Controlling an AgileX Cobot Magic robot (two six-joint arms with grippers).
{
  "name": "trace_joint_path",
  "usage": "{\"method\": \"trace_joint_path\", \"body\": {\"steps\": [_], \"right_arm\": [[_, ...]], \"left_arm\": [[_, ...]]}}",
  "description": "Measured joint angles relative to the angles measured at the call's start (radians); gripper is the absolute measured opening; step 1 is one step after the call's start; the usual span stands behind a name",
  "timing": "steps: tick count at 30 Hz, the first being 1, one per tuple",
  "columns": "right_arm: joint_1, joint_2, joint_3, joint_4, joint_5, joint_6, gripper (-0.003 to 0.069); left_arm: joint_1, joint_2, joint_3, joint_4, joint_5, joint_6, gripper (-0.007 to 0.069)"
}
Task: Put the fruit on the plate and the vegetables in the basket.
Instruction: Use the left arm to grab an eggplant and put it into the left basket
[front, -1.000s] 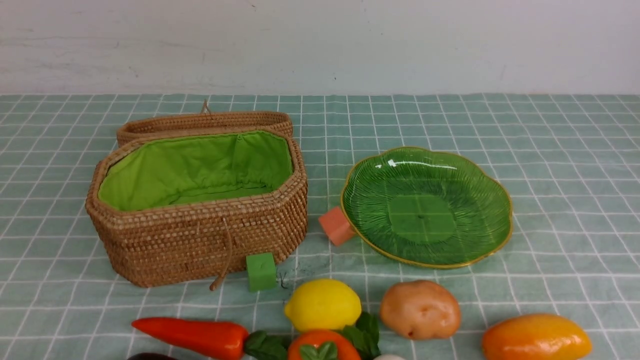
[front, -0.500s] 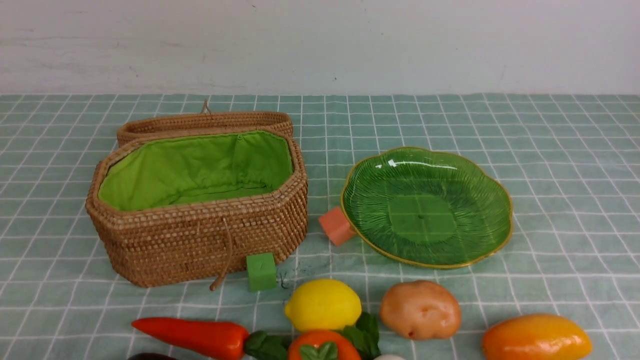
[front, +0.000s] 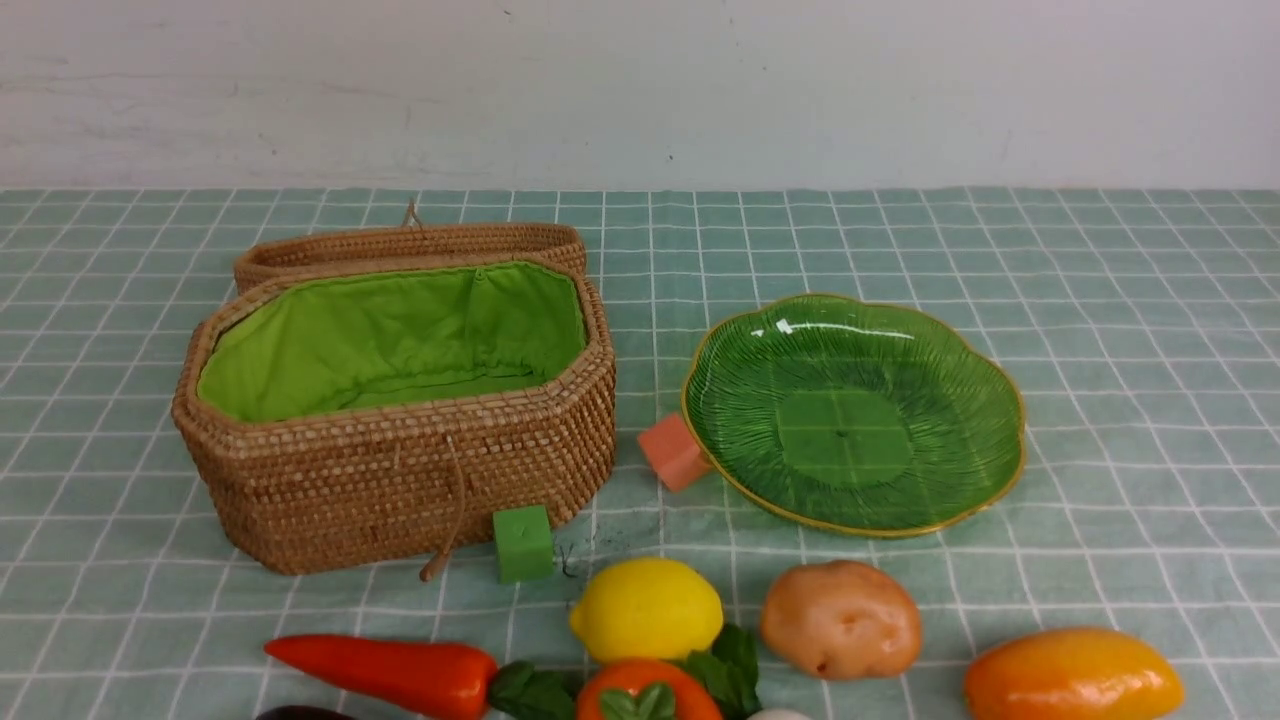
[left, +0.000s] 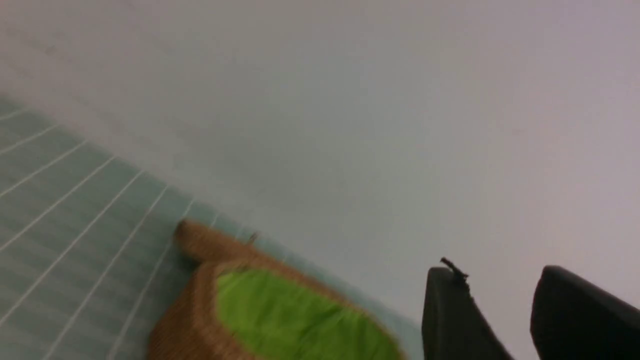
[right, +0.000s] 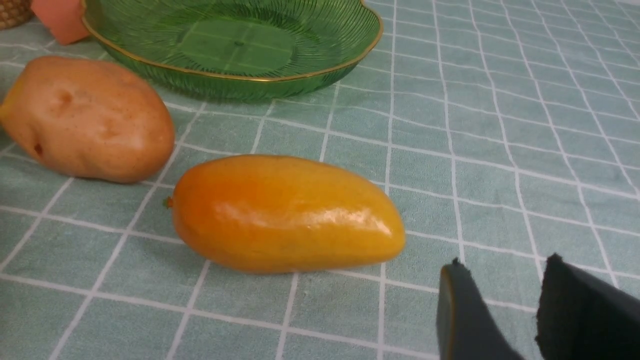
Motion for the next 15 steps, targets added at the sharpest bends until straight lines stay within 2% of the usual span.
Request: {"method": "trace_joint_path", "body": {"steps": [1,4,7,10,12,15], "right_arm": [[0.0,0.0,0.0,0.0,0.0,0.0,0.0241],[0.0,0.0,0.0,0.0,0.0,0.0,0.0241],[0.0,0.0,0.0,-0.001,0.0,0.0,0.0241],[0.0,0.0,0.0,-0.001,0.0,0.0,0.0241],[0.0,0.0,0.0,-0.001,0.0,0.0,0.0241],[0.0,0.0,0.0,-0.001,0.0,0.0,0.0241]], "left_arm": [[0.0,0.063,-0.058,0.028,0.146,0.017,0.0239],[0.0,0.182,-0.094,0.091,0.334,0.047,0.0239],[0.0,0.271,-0.095,0.156,0.419,0.055,0.0239],[0.0,0.344,-0.098,0.147,0.449,0.034,0.0239],[0.0,0.436,-0.098,0.038,0.506,0.023,0.0239],[0.0,0.542,-0.098,-0.164,0.576,0.123,0.0239]]}}
